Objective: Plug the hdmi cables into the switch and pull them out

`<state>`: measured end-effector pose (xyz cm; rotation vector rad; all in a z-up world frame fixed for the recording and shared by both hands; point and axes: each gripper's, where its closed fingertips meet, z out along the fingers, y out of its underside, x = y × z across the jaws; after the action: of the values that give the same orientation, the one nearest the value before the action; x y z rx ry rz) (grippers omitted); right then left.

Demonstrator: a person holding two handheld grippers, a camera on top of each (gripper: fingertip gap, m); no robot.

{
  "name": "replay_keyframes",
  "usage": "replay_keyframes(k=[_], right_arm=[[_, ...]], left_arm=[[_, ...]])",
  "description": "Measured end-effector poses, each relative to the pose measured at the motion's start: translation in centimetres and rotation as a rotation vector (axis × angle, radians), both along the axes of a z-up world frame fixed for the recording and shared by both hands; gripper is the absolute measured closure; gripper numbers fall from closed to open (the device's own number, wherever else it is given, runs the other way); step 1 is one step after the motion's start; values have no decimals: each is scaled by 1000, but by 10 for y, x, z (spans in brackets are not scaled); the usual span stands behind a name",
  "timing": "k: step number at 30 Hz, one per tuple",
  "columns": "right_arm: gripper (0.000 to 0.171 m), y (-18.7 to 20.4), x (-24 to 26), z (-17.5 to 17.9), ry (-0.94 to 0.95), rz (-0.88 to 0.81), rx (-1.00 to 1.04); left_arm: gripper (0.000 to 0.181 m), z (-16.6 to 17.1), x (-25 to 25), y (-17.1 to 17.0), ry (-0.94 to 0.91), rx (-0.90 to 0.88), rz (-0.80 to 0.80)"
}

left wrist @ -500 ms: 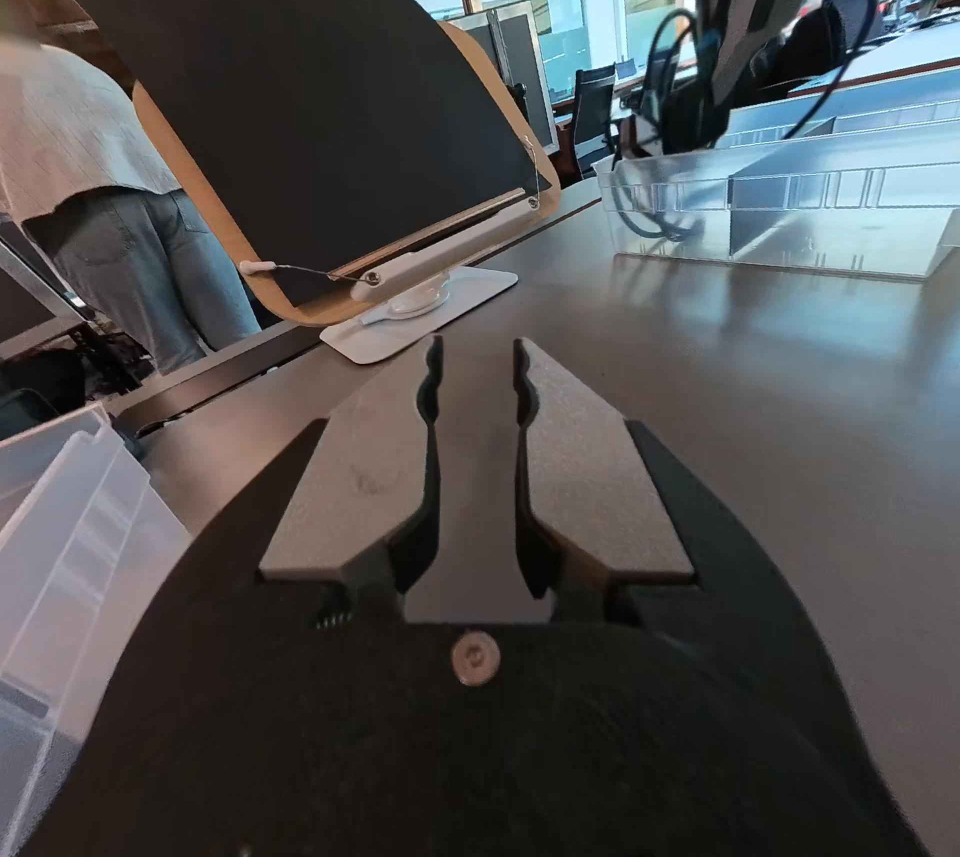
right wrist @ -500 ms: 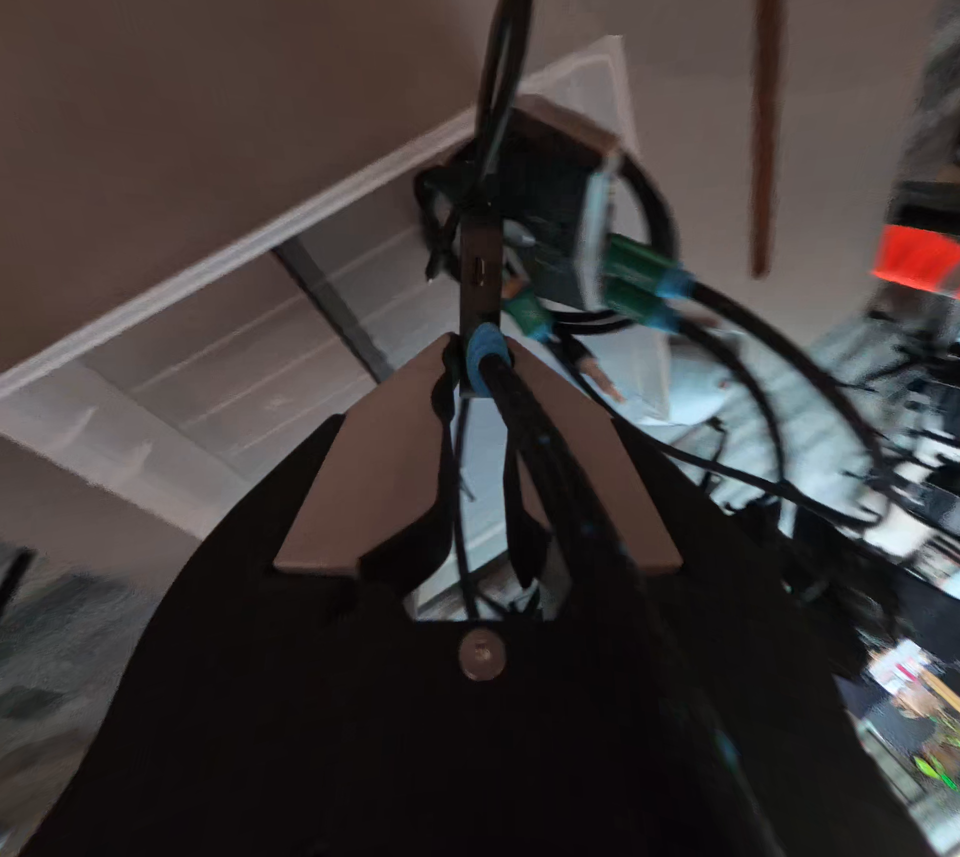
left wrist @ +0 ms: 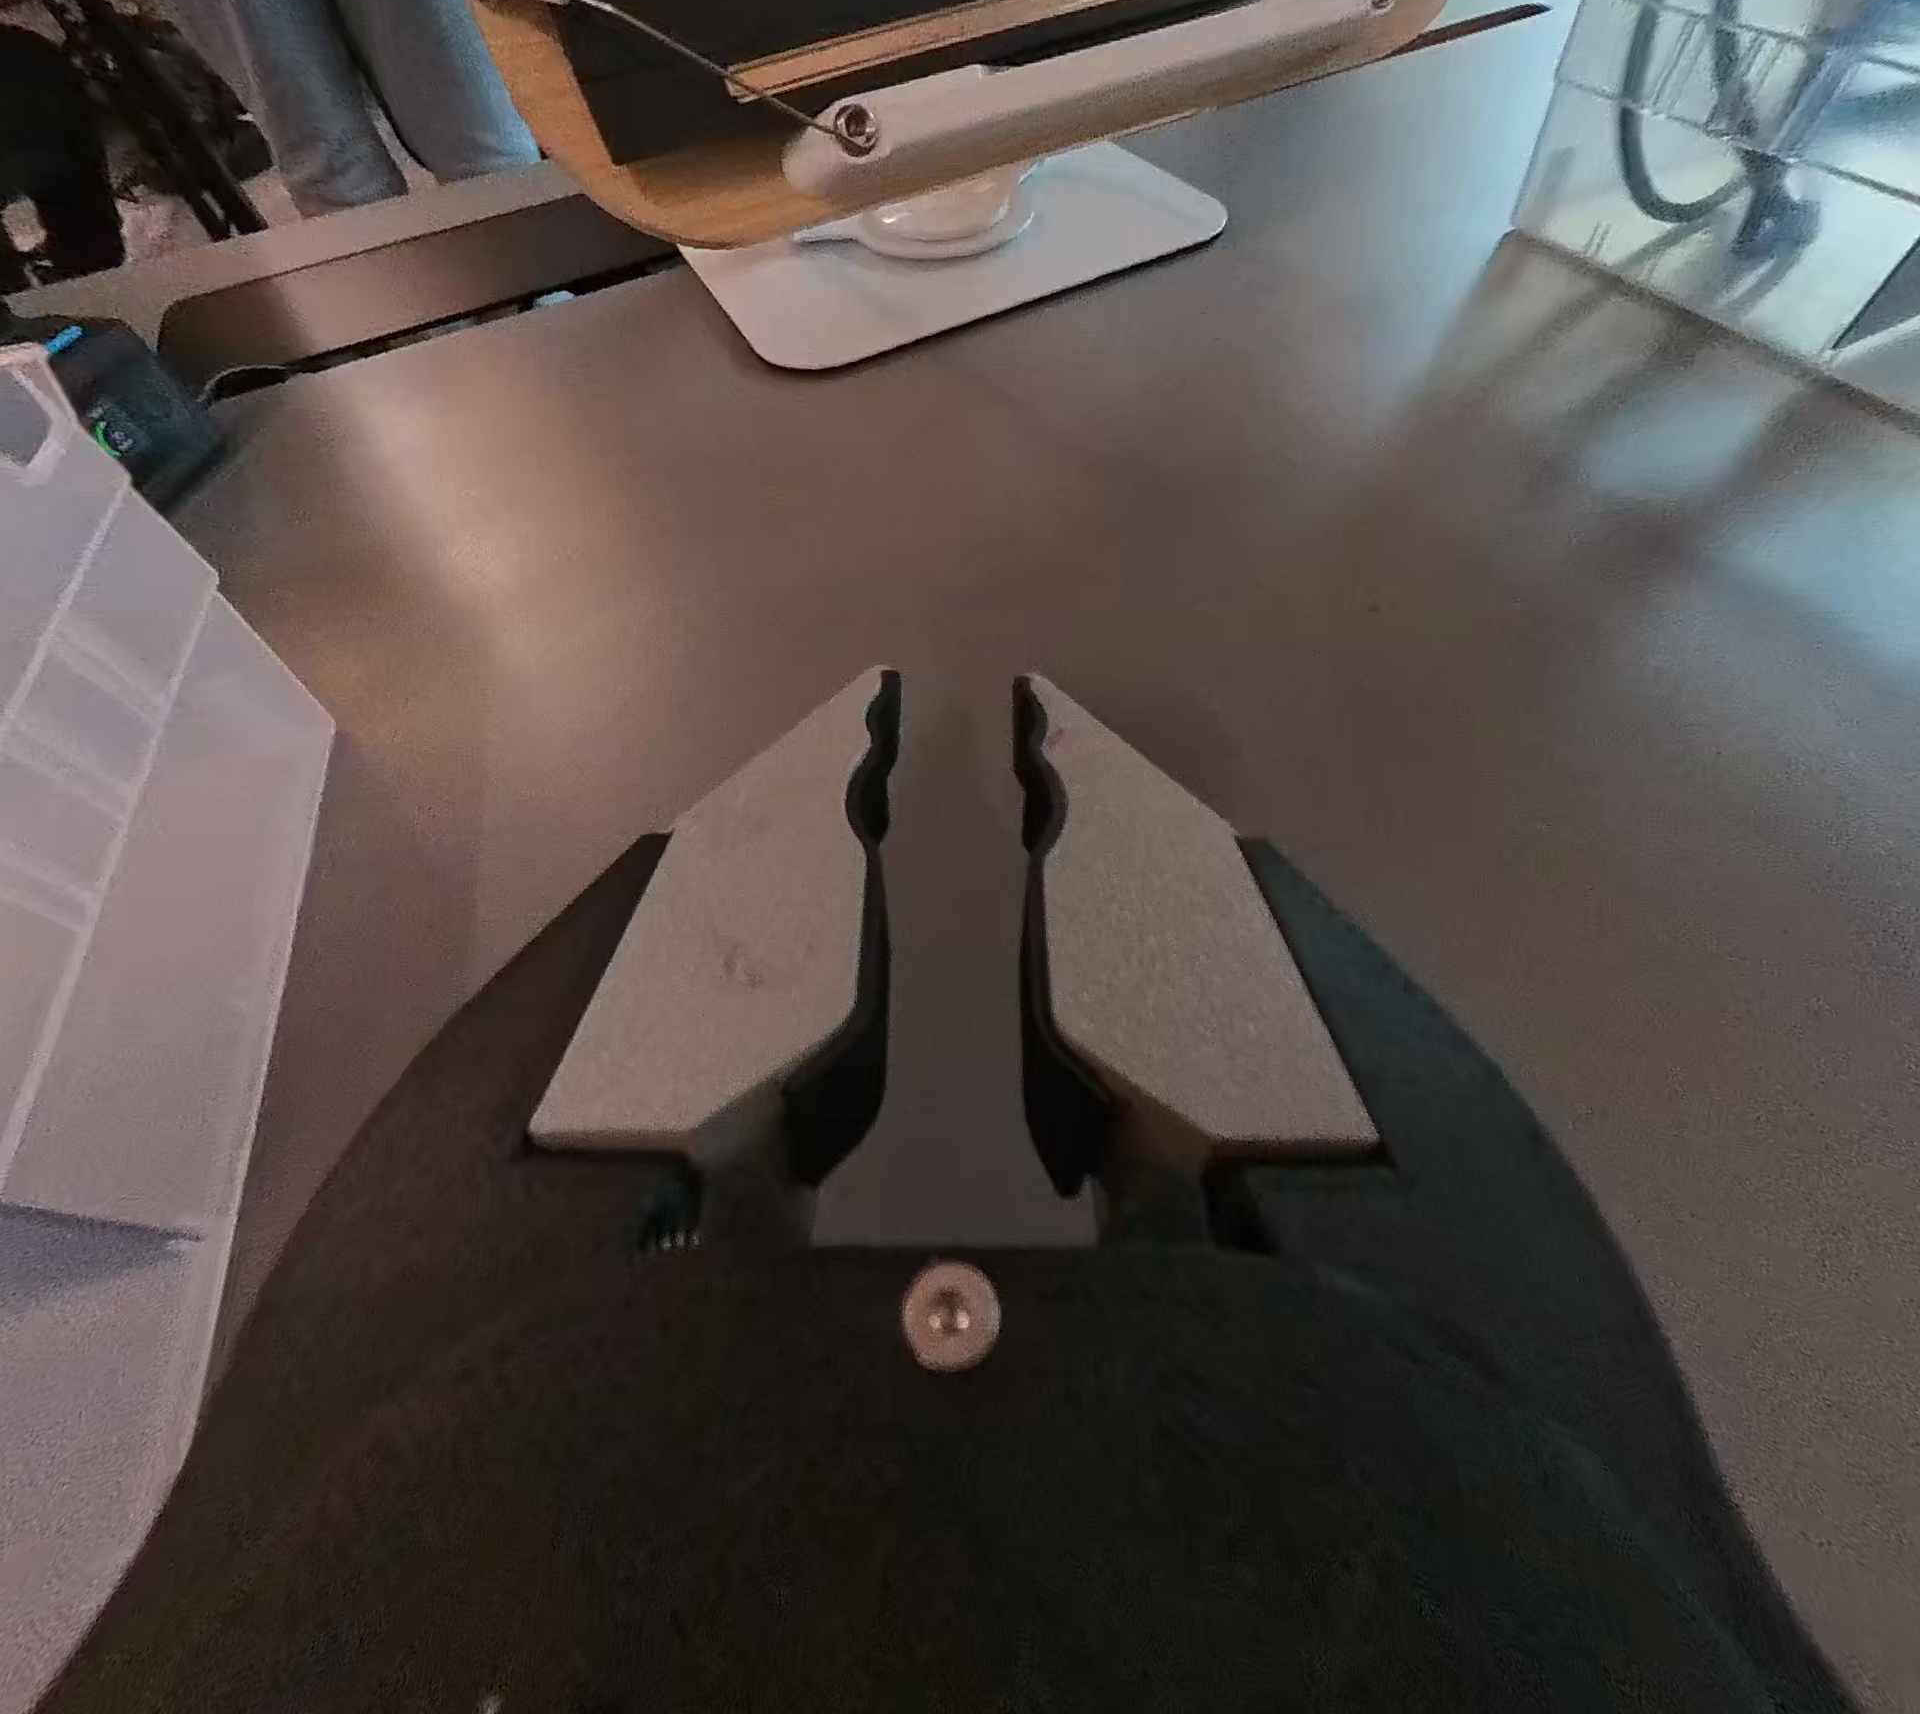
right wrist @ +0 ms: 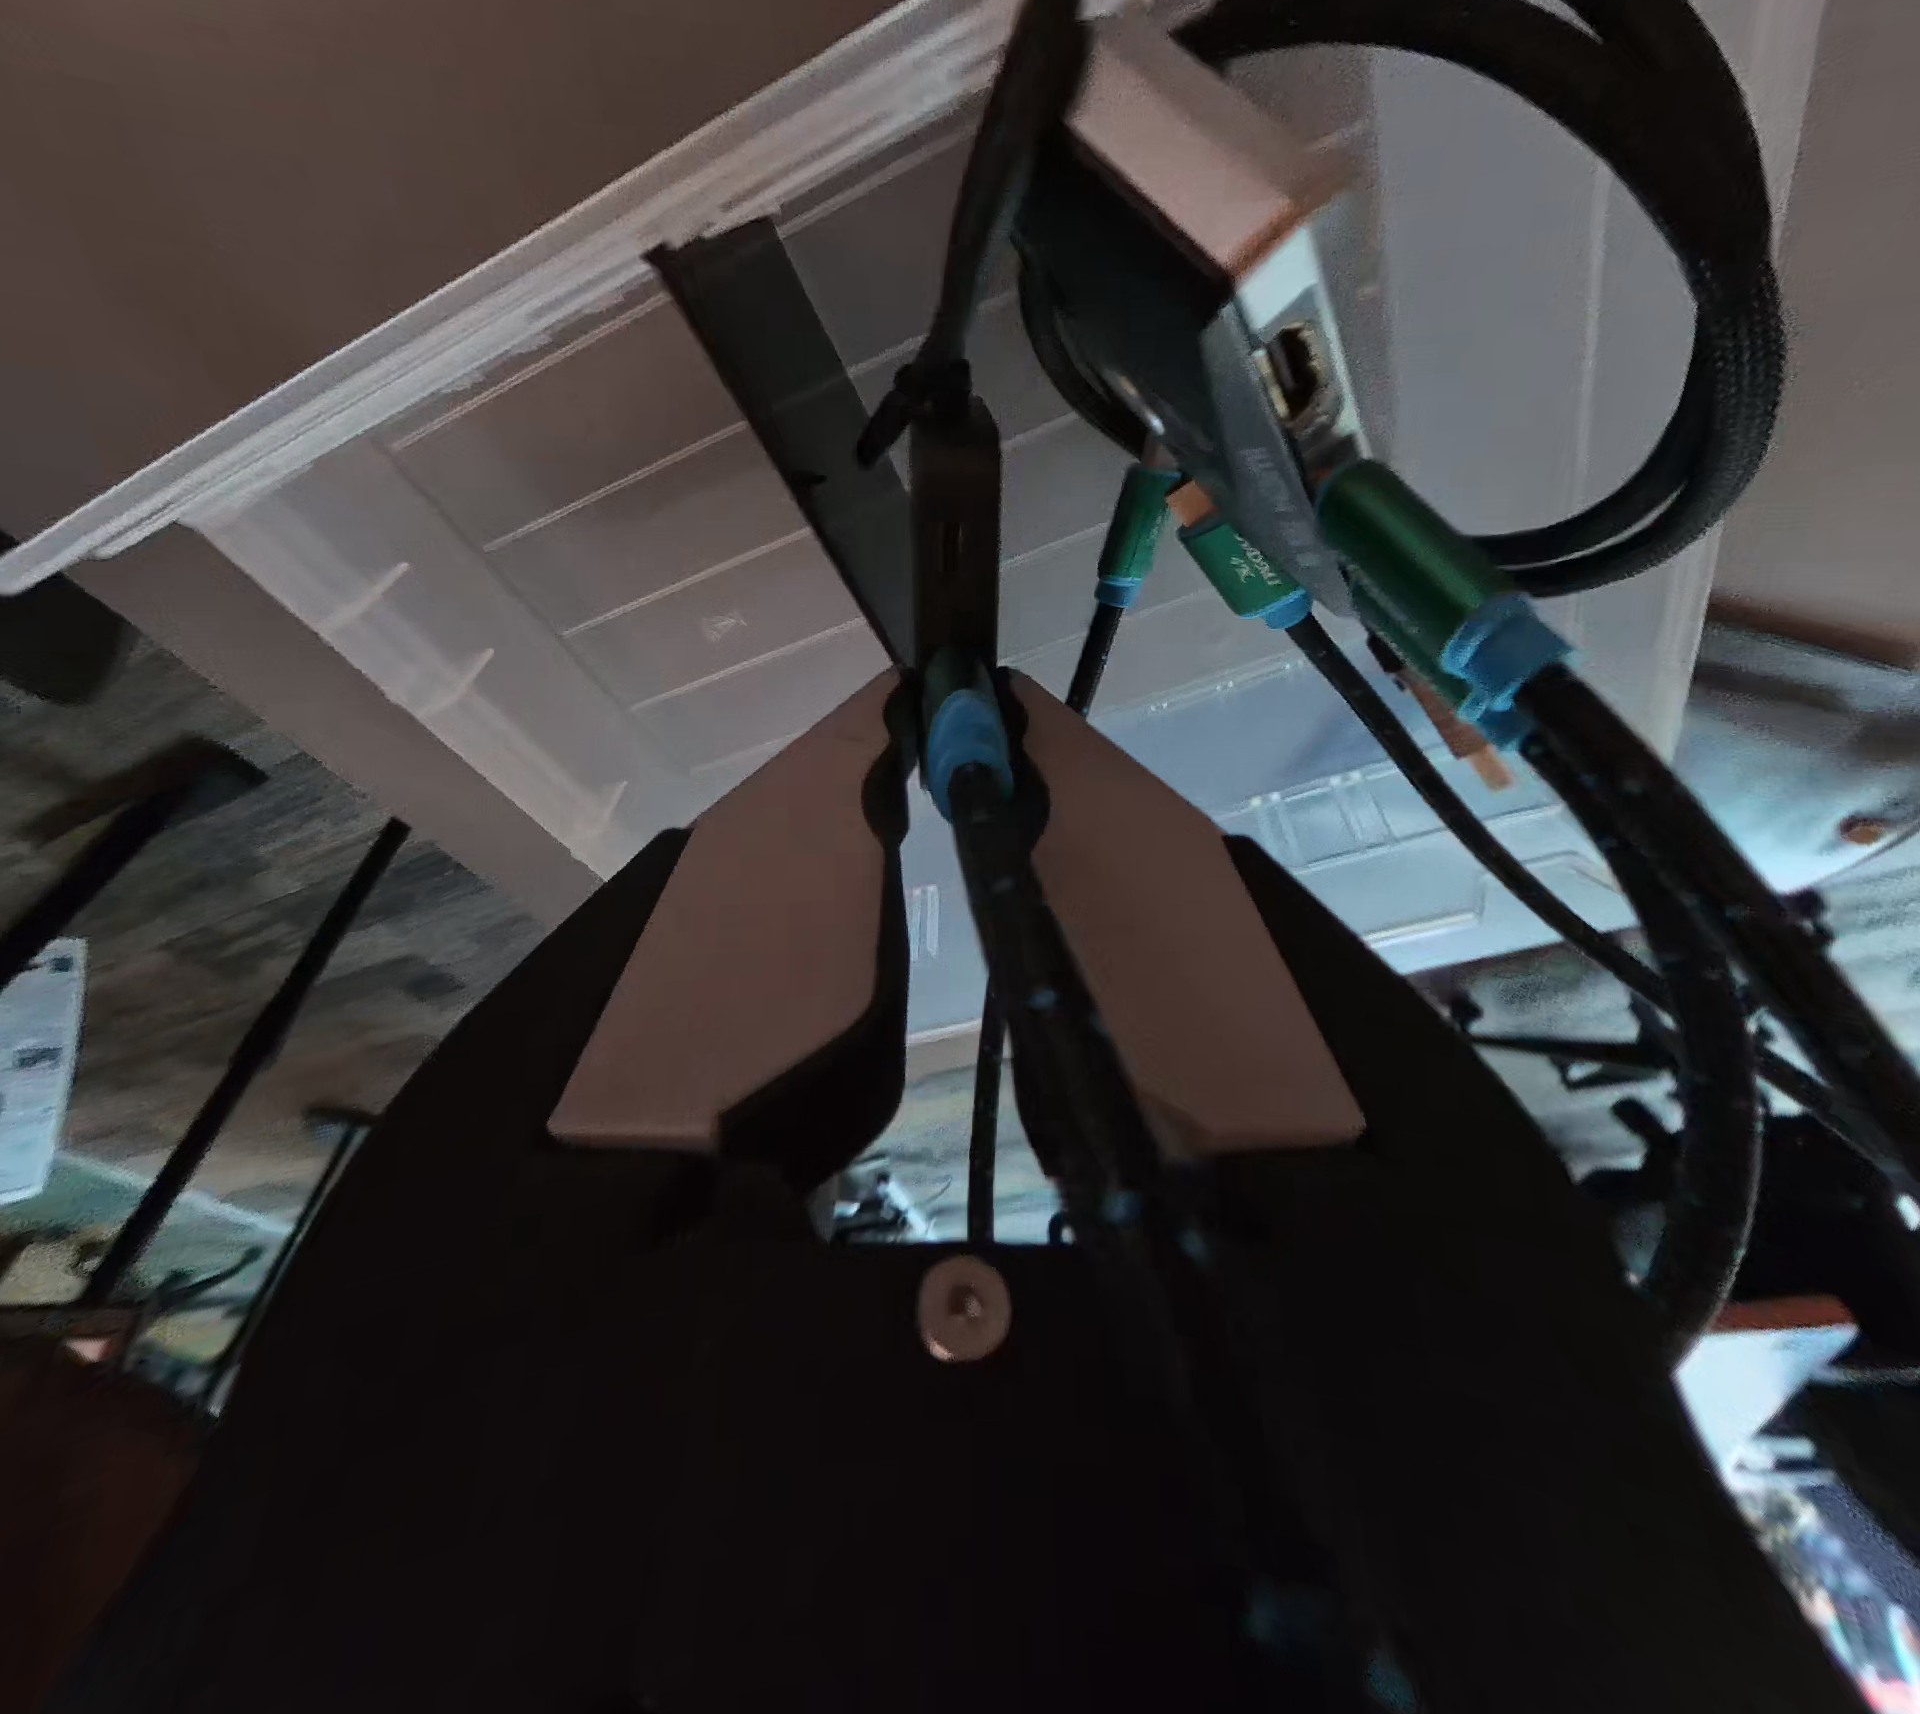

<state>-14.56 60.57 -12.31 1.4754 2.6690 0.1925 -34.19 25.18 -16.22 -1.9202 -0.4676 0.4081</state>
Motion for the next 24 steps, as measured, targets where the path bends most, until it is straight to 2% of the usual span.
replay_keyframes(k=[4,8,12,14,16,20,24], right_arm=[[150,20,-6,-14,-110,-97,124],[153,31,12,-36,-273,-165,190],[156,33,32,-29,-359,-232,162],[136,29,33,-12,-332,-252,115],[129,20,28,10,-277,-282,46],[127,-10,18,53,-115,-244,-116],[127,-45,8,92,135,-158,-279]], left_arm=[[159,3,-1,-2,58,-8,29],[157,2,-1,-2,56,-14,27],[156,3,1,-2,55,-8,16],[150,2,2,-2,61,-17,11],[144,2,2,-2,62,-23,6],[135,1,4,-2,64,-29,-4],[130,3,7,-5,74,-18,-17]])
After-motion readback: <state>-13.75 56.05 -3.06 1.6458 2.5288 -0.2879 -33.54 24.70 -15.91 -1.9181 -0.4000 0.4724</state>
